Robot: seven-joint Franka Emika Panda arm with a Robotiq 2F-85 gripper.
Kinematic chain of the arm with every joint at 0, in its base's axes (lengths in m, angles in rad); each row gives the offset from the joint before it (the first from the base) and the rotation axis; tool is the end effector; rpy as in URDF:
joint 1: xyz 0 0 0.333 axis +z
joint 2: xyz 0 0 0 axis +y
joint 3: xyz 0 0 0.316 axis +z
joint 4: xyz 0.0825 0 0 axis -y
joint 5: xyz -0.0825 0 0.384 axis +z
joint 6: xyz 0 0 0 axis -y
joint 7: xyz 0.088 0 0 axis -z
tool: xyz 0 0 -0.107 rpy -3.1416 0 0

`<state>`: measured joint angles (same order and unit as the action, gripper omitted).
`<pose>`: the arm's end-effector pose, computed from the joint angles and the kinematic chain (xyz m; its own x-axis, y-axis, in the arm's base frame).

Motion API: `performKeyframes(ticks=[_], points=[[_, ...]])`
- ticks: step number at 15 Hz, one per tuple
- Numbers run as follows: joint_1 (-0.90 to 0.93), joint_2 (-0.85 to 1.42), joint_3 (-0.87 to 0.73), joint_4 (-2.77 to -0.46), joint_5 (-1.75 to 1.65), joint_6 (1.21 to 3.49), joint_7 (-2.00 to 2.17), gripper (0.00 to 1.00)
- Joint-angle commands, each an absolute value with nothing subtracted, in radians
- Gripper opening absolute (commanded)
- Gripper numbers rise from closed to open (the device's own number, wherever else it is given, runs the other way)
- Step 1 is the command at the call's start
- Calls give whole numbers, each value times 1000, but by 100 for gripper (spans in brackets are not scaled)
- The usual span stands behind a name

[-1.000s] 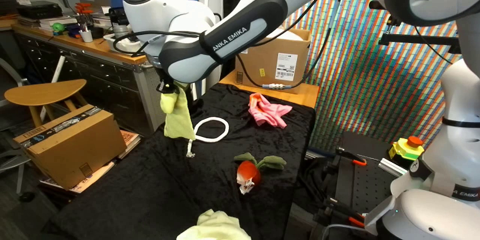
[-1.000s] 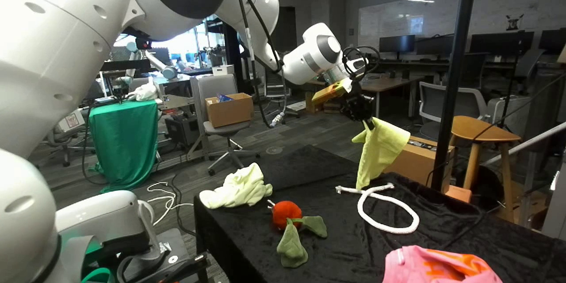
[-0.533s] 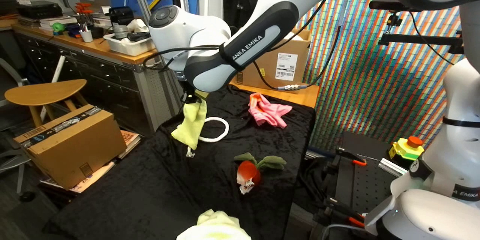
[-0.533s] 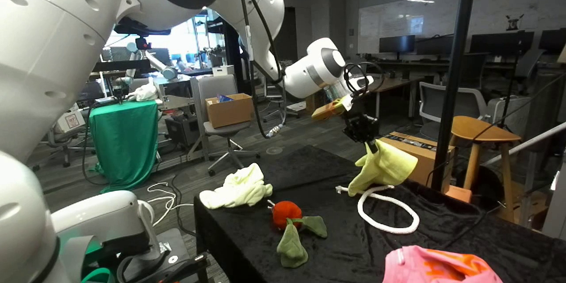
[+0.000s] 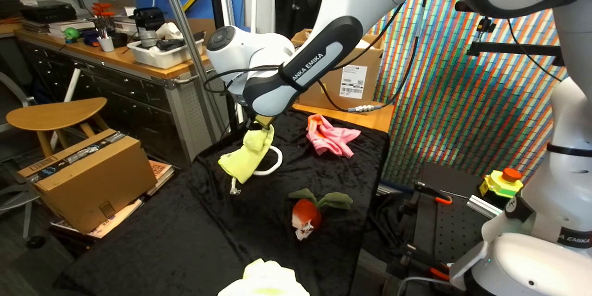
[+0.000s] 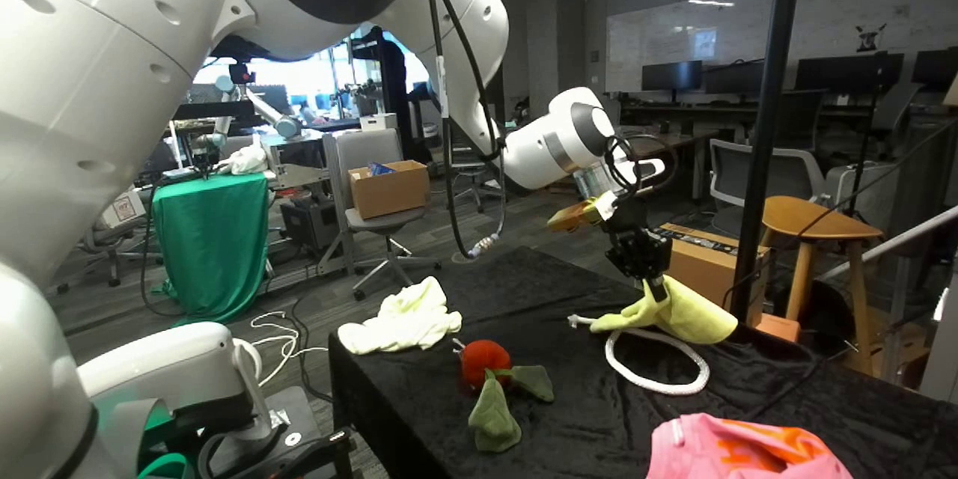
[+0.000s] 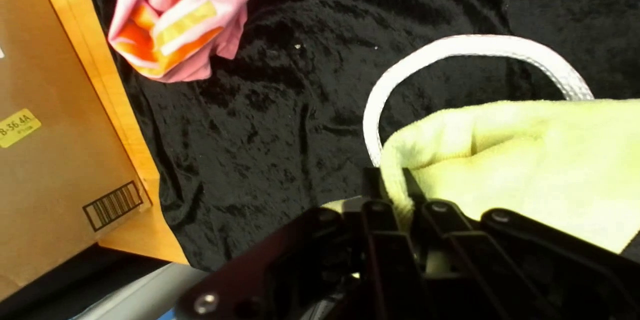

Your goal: Put all the items on the table in one place

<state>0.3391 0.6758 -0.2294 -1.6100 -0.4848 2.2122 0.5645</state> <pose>0.6856 0.0806 0.2402 0.9896 -0.0661 0.1275 -0.1204 -0.8661 0.4851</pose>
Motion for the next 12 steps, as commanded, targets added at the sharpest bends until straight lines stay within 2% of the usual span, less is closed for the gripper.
performKeyframes(ticks=[1, 9, 10, 12], points=[[311, 667, -202, -1620, -486, 2206, 573, 35], [293, 655, -194, -1633, -477, 2188, 580, 94], [287, 651, -198, -1641, -474, 2179, 588, 100], [269, 637, -197, -1662, -462, 2157, 591, 100]])
